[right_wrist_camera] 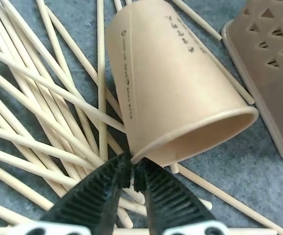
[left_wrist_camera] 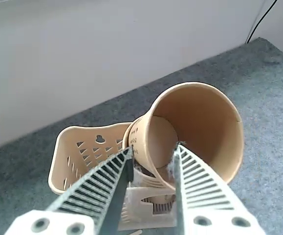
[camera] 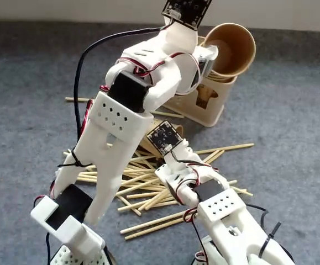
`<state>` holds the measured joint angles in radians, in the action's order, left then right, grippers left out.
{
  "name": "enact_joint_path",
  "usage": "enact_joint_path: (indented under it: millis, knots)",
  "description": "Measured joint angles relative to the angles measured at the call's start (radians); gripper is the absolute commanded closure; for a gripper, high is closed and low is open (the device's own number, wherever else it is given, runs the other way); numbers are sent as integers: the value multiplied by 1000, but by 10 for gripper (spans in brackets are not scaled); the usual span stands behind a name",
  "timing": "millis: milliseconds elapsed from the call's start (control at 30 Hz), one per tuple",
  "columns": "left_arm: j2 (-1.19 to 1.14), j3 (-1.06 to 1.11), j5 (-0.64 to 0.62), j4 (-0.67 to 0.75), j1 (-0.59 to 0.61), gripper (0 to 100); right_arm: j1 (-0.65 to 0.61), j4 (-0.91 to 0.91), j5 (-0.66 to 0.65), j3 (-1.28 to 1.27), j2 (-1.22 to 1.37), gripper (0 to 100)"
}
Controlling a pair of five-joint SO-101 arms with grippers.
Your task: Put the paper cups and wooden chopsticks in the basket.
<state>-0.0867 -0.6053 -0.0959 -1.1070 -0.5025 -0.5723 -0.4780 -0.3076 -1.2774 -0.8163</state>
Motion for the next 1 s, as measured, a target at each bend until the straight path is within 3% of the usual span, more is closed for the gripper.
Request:
enact_joint_path:
  millis: [400,633,1000]
  knots:
    - [-2,55,0,126,3,851,0,2,0,0,0,992]
    - [-2,132,0,215,63,929,0,2,0,0,0,992]
    - [-2,132,0,227,103,932,0,2,0,0,0,992]
